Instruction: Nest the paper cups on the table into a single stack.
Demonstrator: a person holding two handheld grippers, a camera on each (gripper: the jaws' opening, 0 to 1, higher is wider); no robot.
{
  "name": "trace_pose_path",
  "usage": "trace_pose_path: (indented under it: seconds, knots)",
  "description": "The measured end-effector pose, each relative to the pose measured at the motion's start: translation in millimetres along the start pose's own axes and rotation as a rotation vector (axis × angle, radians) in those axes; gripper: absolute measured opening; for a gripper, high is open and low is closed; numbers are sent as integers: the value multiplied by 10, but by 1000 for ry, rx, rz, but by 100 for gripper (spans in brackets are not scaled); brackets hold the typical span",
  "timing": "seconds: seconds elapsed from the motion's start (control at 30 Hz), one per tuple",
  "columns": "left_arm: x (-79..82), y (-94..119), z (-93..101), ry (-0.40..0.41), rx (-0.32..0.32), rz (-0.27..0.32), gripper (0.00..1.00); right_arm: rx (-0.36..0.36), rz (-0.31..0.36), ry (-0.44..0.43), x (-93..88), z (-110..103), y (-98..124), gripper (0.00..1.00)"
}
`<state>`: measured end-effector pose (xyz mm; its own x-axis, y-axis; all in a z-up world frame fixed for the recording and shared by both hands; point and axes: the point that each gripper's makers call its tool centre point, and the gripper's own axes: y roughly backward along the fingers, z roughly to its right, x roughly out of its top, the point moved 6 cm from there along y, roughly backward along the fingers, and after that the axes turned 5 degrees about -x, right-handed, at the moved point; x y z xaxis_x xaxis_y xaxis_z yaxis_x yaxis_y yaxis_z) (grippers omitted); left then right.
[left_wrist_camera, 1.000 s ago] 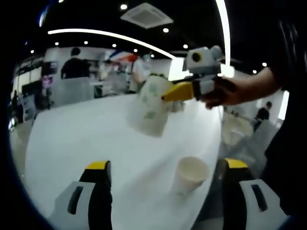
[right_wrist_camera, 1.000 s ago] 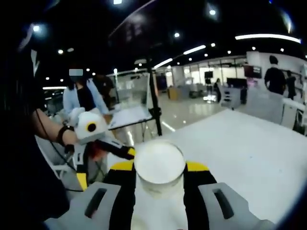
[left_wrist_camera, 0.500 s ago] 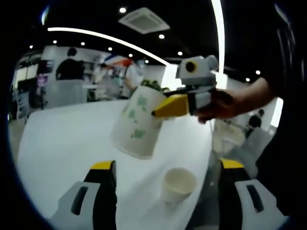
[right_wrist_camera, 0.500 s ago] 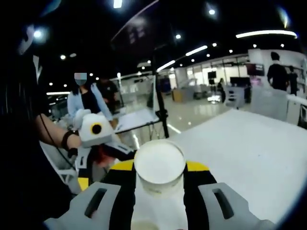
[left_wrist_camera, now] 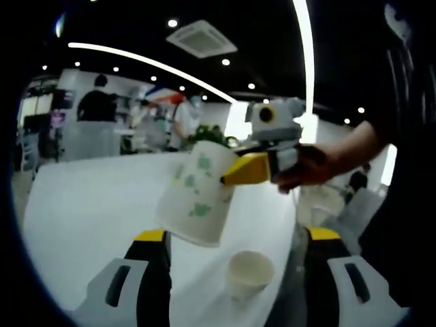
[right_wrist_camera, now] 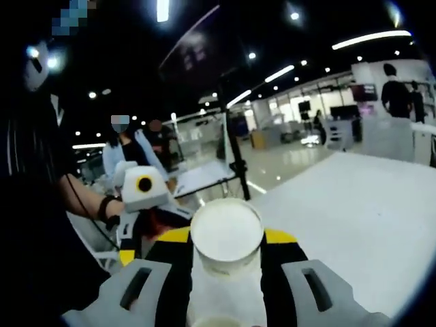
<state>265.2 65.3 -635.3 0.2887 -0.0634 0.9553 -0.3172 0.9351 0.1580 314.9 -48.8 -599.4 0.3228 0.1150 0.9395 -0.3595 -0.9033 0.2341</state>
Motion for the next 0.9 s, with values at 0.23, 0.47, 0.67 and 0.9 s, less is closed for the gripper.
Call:
trace_pose_path:
  seconds: [0.23,0.47,0.67,0.9]
  knots:
    - [84,48,34,-19,-12,50,69,38,35,-51,5,-11,63,35]
    - [153,78,37,-25,-19,76,63,75,30,-45,-20,-66,91,35]
    - [191,111,53,-38,-24,90,55,92,18,-45,-76,-108,106,35]
    - [209,136,67,-39,-32,104,46,100,6,-48,-138,-147,112,35]
